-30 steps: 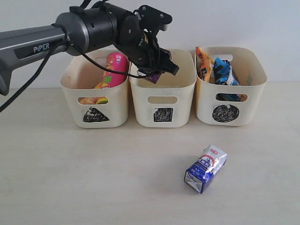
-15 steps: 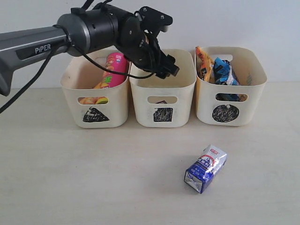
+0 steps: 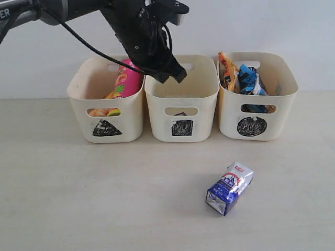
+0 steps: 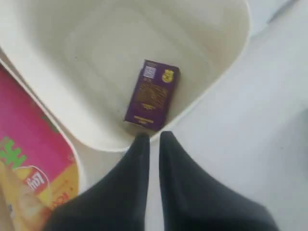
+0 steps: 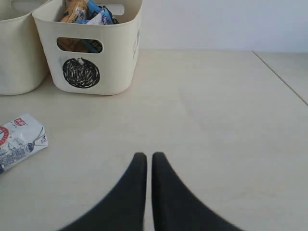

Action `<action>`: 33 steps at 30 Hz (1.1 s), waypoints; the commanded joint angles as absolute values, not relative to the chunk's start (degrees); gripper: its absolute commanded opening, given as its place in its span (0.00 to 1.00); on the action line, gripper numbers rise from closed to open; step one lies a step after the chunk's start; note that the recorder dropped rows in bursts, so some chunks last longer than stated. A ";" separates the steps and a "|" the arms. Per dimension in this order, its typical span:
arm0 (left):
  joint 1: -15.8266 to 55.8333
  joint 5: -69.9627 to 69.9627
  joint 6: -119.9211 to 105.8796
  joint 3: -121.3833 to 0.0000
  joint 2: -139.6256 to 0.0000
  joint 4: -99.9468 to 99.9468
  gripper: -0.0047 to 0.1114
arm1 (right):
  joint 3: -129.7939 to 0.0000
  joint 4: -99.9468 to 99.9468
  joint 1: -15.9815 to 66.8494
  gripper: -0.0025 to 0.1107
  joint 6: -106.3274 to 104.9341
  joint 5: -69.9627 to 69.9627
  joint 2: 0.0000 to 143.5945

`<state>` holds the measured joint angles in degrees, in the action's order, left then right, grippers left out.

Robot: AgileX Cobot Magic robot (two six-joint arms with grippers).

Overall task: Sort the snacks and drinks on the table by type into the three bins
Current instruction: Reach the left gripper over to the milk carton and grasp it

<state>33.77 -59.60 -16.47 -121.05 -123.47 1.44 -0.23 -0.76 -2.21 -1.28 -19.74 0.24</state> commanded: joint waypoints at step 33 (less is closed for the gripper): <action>49.98 -69.96 -24.03 -120.55 -131.18 -12.79 0.85 | 0.00 -0.60 -2.25 0.03 -1.44 -19.05 0.00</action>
